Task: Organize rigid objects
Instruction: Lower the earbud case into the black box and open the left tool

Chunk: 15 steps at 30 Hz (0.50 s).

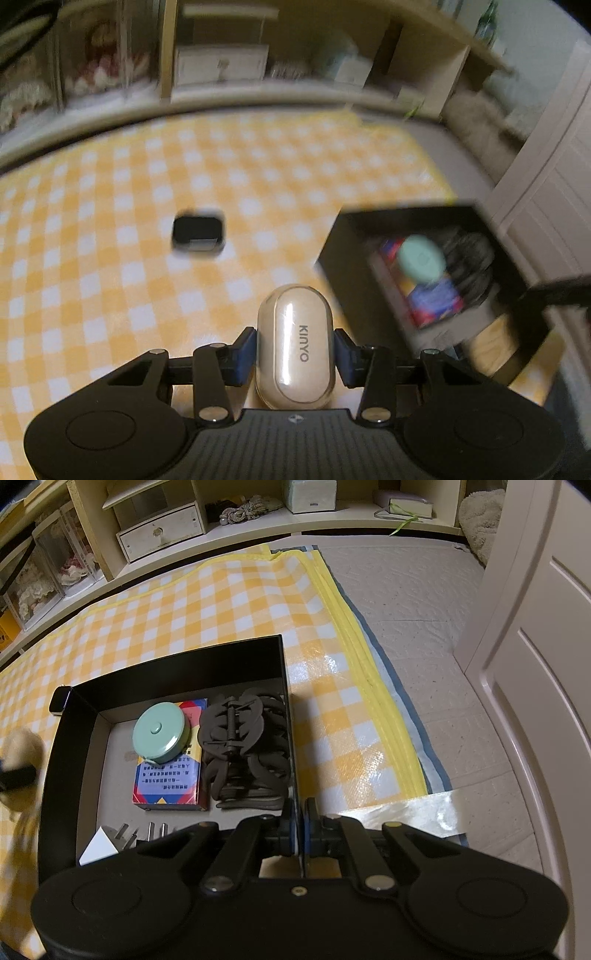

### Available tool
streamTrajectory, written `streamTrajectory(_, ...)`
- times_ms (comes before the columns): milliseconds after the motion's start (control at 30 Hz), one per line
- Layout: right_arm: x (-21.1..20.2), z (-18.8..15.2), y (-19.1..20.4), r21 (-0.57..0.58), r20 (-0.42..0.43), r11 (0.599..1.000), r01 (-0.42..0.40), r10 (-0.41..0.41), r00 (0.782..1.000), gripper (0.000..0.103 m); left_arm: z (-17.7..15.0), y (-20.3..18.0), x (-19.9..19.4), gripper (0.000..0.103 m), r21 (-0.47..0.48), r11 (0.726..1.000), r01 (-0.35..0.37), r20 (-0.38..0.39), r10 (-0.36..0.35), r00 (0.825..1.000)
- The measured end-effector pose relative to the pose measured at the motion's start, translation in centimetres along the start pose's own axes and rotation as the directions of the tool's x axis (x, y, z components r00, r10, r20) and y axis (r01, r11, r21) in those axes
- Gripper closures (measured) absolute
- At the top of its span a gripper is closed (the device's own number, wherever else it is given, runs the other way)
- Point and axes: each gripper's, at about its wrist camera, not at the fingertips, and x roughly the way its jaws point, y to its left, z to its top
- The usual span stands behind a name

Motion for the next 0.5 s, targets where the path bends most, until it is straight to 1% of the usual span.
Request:
streamTrajectory(133,0.0,0.0,0.1,-0.004,-0.001,1.000,0.003,-0.003,1.000,0.098,1.4,-1.9,-2.5,0.058,0.022,0.997,0.067,0.105,-0.069,0.992)
streamTrajectory(233,0.0,-0.1,0.2,-0.006,-0.001,1.000,0.004,-0.004,1.000,0.098,2.0,-3.9,-3.1,0.058,0.075,0.991,0.110,0.135,-0.120,0.984)
streamTrajectory(267,0.0,-0.1,0.2,-0.006,-0.001,1.000,0.004,-0.004,1.000,0.098,2.2,-4.6,-3.0,0.058,0.104,0.987,0.121,0.135,-0.135,0.982)
streamTrajectory(333,0.0,-0.1,0.2,-0.005,-0.001,1.000,0.004,-0.004,1.000,0.098,2.4,-6.2,-2.1,0.058,0.157,0.980,0.122,0.122,-0.142,0.982)
streamTrajectory(500,0.0,-0.1,0.2,-0.005,-0.001,1.000,0.003,-0.003,1.000,0.098,1.7,-9.0,0.9,0.058,0.321,0.943,0.086,0.044,-0.106,0.993)
